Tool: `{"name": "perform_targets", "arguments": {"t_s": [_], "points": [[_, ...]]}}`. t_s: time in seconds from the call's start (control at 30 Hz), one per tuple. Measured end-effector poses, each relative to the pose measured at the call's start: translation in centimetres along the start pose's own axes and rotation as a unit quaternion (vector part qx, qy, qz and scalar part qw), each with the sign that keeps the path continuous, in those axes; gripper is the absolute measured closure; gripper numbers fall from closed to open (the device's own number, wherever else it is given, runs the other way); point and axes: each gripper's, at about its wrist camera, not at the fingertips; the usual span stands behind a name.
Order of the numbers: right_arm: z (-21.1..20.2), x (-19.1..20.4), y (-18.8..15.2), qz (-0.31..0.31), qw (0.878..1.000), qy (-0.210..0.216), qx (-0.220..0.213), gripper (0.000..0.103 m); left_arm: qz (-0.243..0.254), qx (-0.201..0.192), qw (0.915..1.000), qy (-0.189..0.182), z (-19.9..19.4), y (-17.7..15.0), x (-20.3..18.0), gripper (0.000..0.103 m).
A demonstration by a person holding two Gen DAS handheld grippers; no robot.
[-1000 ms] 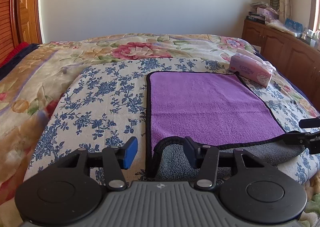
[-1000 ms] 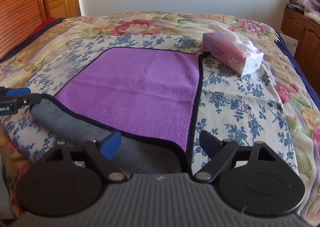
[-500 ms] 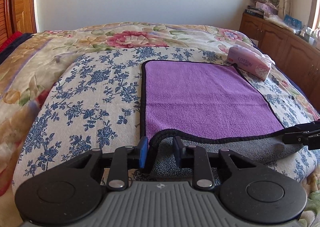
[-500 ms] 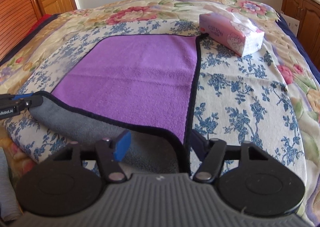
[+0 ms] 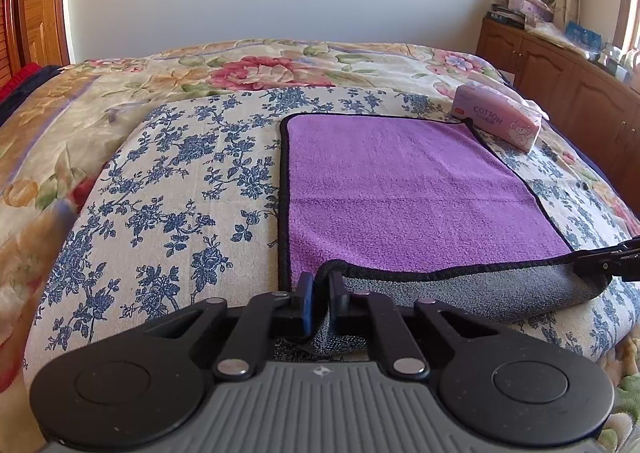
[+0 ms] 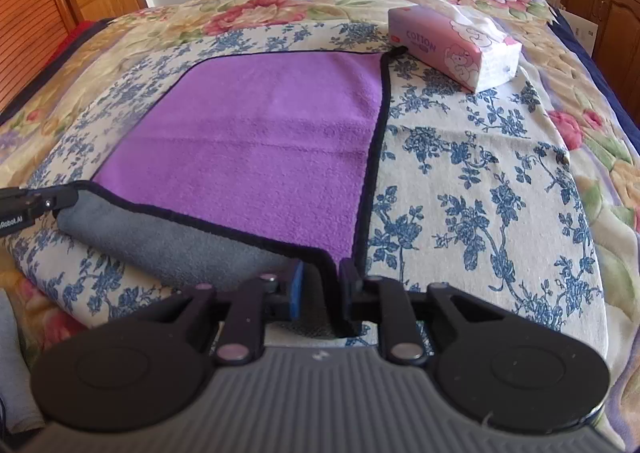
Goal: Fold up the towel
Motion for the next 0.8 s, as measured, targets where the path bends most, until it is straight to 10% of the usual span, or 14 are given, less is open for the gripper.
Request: {"name": "perform_targets", "arguments": {"t_s": [0.8], "points": [[-2.1,-0.1,2.8,-0.039,0.993,0.027,-0.108,0.099,-0.005,-0.057,0.9984,0.003,-2.5,2.0,-0.3,0.097]]}}
Point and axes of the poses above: each gripper's, at about its wrist camera, not at the fingertips, and z roughly the way its jaws point, x to its left, y to its top, and after that the axes turned 8 degrees about y, right-handed
